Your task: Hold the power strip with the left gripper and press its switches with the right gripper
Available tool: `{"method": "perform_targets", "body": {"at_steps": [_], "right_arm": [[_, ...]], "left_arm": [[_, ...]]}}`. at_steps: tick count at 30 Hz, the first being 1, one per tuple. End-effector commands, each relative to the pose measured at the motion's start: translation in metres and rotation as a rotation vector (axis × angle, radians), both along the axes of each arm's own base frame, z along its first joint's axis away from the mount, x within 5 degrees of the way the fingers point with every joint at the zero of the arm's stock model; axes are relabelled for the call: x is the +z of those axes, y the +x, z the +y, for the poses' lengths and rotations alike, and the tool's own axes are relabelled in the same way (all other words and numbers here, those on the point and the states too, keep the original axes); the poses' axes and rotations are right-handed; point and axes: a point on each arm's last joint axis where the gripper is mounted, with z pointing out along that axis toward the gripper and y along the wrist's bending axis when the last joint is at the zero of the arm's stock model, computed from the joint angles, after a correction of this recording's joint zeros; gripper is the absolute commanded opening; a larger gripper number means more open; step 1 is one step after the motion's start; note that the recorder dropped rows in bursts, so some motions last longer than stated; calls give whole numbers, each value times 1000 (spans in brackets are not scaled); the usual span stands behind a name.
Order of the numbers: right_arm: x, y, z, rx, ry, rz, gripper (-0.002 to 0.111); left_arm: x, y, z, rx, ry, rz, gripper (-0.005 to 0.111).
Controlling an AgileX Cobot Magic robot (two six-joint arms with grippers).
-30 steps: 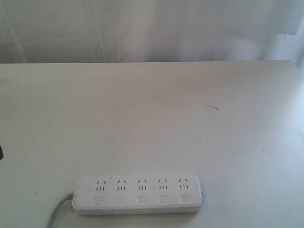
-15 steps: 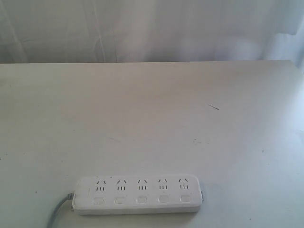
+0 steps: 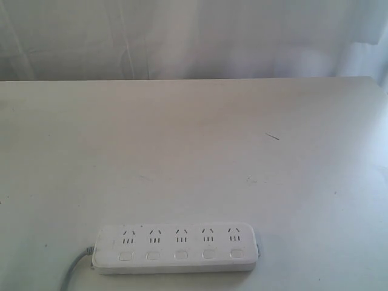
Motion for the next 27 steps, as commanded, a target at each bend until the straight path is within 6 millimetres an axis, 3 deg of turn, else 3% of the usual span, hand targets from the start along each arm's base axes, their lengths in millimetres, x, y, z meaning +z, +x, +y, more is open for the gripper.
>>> {"method": "perform_targets", "body": {"at_steps": [1, 6, 27], "right_arm": [[-2, 0, 0, -4, 1, 1, 0], [-2, 0, 0, -6, 1, 0, 0], [-2, 0, 0, -4, 1, 1, 0]], "left_arm": [[-4, -1, -2, 6, -98, 25, 0], [-15, -4, -8, 32, -368, 119, 0], [-15, -4, -8, 29, -339, 119, 0]]}}
